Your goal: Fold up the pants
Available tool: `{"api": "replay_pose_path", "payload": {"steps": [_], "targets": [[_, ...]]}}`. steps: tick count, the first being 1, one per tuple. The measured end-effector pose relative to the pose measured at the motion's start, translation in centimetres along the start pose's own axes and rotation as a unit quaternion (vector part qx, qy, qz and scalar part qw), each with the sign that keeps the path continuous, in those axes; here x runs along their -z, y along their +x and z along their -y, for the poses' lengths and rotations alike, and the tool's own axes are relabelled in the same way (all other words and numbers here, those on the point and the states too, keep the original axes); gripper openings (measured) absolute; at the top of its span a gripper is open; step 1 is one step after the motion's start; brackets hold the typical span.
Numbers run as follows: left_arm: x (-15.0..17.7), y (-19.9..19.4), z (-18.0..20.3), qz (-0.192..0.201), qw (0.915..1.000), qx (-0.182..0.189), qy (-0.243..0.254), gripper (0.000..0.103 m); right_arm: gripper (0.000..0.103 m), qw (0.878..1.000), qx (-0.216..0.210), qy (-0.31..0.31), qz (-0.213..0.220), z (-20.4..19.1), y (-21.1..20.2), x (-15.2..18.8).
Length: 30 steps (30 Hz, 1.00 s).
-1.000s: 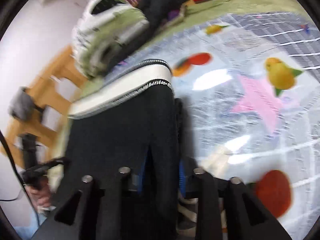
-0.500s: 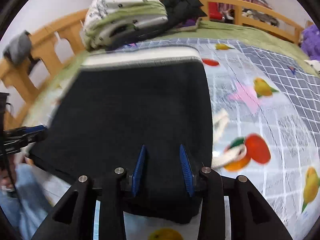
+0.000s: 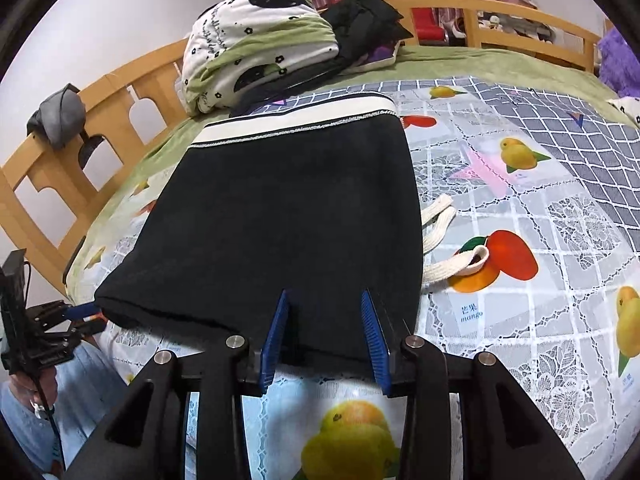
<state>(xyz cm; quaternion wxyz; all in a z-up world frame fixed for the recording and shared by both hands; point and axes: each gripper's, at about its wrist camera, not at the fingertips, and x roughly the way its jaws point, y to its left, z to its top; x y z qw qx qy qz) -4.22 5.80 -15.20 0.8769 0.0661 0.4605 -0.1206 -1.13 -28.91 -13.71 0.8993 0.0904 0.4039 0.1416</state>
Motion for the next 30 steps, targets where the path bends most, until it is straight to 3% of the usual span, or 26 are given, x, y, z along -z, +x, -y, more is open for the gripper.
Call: {"api": "replay_pose_path", "payload": {"steps": [4, 5, 7, 9, 13, 15, 19, 24, 27, 30], "targets": [[-0.2, 0.6, 0.4, 0.001, 1.0, -0.001, 0.004, 0.037, 0.038, 1.0, 0.001, -0.001, -0.001, 0.1, 0.1, 0.3], [-0.4, 0.8, 0.4, 0.002, 1.0, 0.001, 0.003, 0.034, 0.038, 1.0, 0.002, 0.002, -0.002, 0.2, 0.2, 0.3], [-0.8, 1.2, 0.3, 0.002, 0.9998, 0.021, -0.001, 0.017, 0.038, 1.0, 0.001, 0.005, -0.004, 0.4, 0.3, 0.3], [-1.2, 1.4, 0.5, 0.01, 0.9996, 0.026, -0.003, 0.012, 0.038, 1.0, 0.0, 0.007, -0.006, 0.6, 0.6, 0.3], [-2.1, -0.9, -0.8, 0.091, 0.9927, 0.054, -0.058, 0.009, 0.038, 1.0, 0.005, 0.005, -0.008, 0.5, 1.0, 0.4], [-2.0, -0.9, -1.8, 0.097, 0.9913, 0.05, -0.074, 0.009, 0.038, 1.0, 0.005, 0.003, -0.006, 0.5, 1.0, 0.5], [-0.6, 2.5, -2.4, 0.025, 0.9942, 0.046, -0.094, 0.011, 0.038, 1.0, 0.005, -0.003, -0.019, 0.3, 2.0, 0.9], [-0.3, 0.4, -2.1, 0.011, 0.9952, 0.044, -0.087, 0.023, 0.038, 0.998, 0.023, -0.048, -0.021, -0.9, 1.2, 1.0], [0.1, -2.0, -3.1, 0.032, 0.9952, 0.028, -0.088, 0.032, 0.038, 0.999, 0.005, -0.043, -0.001, -0.5, -0.4, 0.4], [-1.0, -3.1, -4.3, 0.058, 0.9911, 0.045, -0.111, 0.036, 0.039, 0.999, 0.003, -0.034, 0.026, -0.1, -1.4, -0.2]]}}
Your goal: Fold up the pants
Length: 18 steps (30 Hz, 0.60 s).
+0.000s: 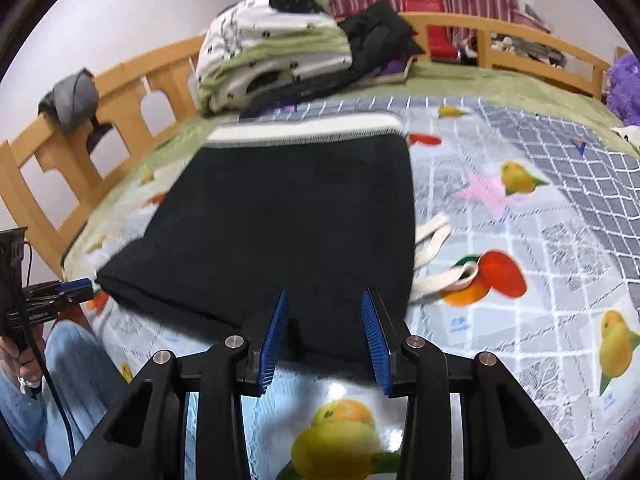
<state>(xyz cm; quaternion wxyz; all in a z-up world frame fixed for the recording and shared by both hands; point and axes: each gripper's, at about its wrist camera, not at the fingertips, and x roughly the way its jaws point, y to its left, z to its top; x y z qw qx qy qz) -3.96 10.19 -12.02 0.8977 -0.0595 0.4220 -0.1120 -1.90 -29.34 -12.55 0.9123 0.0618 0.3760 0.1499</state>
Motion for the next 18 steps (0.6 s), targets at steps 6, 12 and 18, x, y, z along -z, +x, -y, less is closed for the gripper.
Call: {"api": "replay_pose_path", "payload": {"steps": [6, 12, 18], "targets": [[-4.1, 3.0, 4.1, 0.02, 0.9988, 0.012, 0.043, 0.036, 0.039, 0.999, 0.003, 0.029, 0.026, 0.6, 1.2, -1.1], [-0.8, 5.7, 3.9, -0.012, 0.9989, 0.005, 0.044, 0.036, 0.048, 0.997, 0.06, 0.019, -0.052, 1.0, 3.8, 1.5], [-3.9, 4.6, 2.6, -0.021, 0.9987, 0.045, 0.012, 0.036, 0.047, 0.999, 0.027, 0.032, -0.026, 2.1, 1.9, 0.1]]}}
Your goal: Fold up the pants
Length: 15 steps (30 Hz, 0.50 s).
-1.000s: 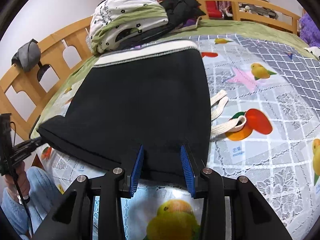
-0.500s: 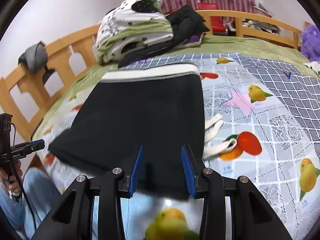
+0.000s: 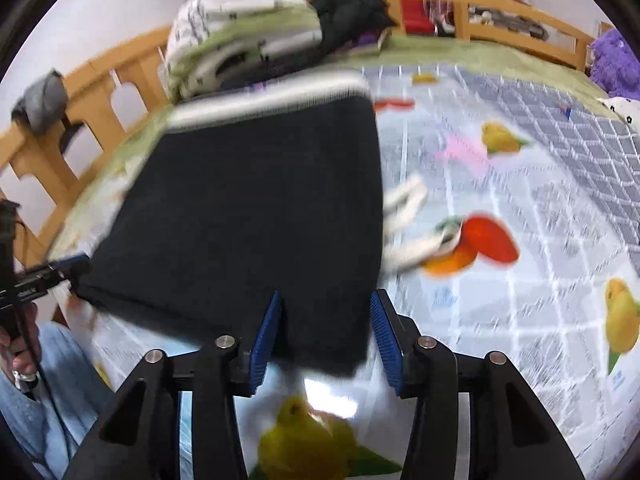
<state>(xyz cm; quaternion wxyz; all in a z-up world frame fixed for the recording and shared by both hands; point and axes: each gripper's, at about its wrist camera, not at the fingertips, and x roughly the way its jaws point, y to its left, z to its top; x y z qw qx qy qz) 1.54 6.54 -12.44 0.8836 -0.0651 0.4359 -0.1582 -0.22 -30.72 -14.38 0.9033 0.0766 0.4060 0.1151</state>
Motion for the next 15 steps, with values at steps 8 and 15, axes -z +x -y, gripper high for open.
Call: {"api": "replay_pose_path", "payload": {"steps": [8, 15], "targets": [[-9.7, 3.5, 1.8, 0.03, 0.999, -0.007, 0.031, 0.036, 0.047, 0.995, 0.032, -0.063, 0.072, -1.8, 1.8, -9.2], [-14.8, 11.5, 3.2, 0.013, 0.9972, -0.058, 0.046, 0.034, 0.042, 0.997, 0.039, -0.051, 0.034, -1.1, 9.1, -14.3]]}}
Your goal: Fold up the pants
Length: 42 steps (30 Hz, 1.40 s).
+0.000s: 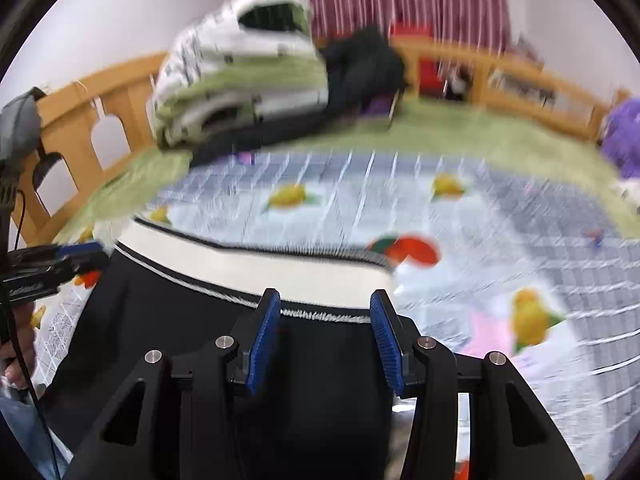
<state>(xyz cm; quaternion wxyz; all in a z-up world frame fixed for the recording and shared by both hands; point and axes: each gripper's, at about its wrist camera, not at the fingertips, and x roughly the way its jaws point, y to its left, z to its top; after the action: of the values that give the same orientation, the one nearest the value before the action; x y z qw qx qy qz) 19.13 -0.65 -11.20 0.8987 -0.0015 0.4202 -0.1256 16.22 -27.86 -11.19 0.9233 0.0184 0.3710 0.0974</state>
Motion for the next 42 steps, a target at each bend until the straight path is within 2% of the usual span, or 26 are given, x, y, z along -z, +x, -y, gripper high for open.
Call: {"api": "replay_pose_path", "payload": {"steps": [2, 4, 5, 7, 12, 35, 42], "targets": [[0.2, 2.6, -0.5, -0.02, 0.9998, -0.005, -0.007, 0.029, 0.041, 0.999, 0.03, -0.026, -0.011, 0.1, 2.7, 0.8], [0.7, 3.1, -1.1, -0.007, 0.9998, 0.008, -0.018, 0.029, 0.042, 1.0, 0.011, -0.01, 0.0, 0.9, 3.1, 1.1], [0.6, 3.2, -1.3, -0.005, 0.9997, 0.011, -0.02, 0.029, 0.043, 1.0, -0.001, 0.009, -0.008, 1.5, 3.4, 0.9], [0.5, 3.4, -1.4, -0.006, 0.9997, 0.015, -0.019, 0.029, 0.043, 1.0, -0.004, 0.013, -0.007, 1.7, 3.7, 1.0], [0.6, 3.5, -1.0, 0.002, 1.0, 0.002, -0.005, 0.029, 0.043, 1.0, -0.006, 0.015, 0.001, 1.8, 3.7, 1.4], [1.1, 2.8, -1.7, 0.011, 0.9991, 0.033, -0.024, 0.029, 0.044, 1.0, 0.001, 0.016, 0.014, 1.5, 2.9, 2.1], [1.4, 2.0, -1.4, 0.007, 0.9996, 0.027, -0.006, 0.029, 0.046, 1.0, 0.019, 0.004, 0.005, 0.9, 2.8, 1.9]]}}
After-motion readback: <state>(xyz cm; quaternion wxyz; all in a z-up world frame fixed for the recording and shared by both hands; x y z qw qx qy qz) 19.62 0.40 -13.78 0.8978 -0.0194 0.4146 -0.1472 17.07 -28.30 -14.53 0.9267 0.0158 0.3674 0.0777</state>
